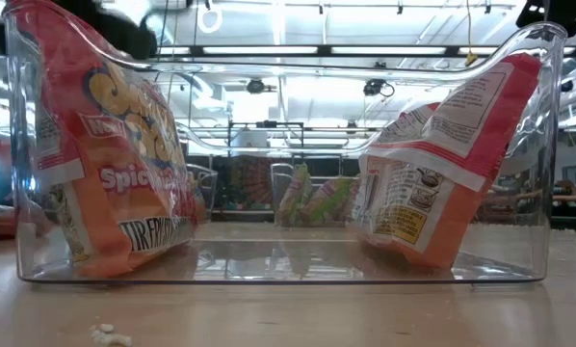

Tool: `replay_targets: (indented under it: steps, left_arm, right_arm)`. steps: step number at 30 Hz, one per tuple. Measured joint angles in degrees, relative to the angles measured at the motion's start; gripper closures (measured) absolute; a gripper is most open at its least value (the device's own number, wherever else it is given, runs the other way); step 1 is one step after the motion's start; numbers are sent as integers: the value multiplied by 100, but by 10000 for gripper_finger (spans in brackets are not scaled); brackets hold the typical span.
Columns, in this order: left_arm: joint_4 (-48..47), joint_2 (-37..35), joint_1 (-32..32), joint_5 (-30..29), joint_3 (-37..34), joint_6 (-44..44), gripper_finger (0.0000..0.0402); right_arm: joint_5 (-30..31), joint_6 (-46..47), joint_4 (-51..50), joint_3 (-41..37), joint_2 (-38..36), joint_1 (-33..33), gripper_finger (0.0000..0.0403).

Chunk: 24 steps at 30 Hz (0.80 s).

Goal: Sort Maruchan noodles
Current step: Put the orange noodle pack into the bottom transparent bin

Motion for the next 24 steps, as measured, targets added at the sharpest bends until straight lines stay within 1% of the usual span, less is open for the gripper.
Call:
replay_targets:
  steps: [3,5,8,11,13,14,16,19,24]
  left_arm:
    - [-618,-350,-8,-139,363,-286,393]
    - [-539,-691,-53,-283,578,-641,393]
    - [-93,-1155,-205,-794,688,-1349,393]
    - [790,-1522,-402,-1478,698,-1791,393]
    - [1527,-1615,-510,-1928,700,-1709,393]
    - [1928,-1612,-547,-2029,700,-1512,393]
    - [2729,-1559,-557,-2087,700,-1049,393]
    - [3928,-1264,-483,-2111,708,-591,393]
    - [5237,-640,-452,-2059,706,-446,393]
  right_arm:
    - [0,27,12,0,0,0,192]
    - [-47,43,43,-2,0,0,192]
    - [-179,48,89,-2,0,0,192]
    - [-299,27,87,-2,0,0,192]
    - [-303,-40,87,-2,0,0,192]
    - [-305,-110,77,-2,0,0,192]
    - [-306,-280,10,-2,0,0,192]
    - [-331,-386,-222,-2,-10,-14,192]
    - [-687,-268,-471,-2,-96,-17,192]
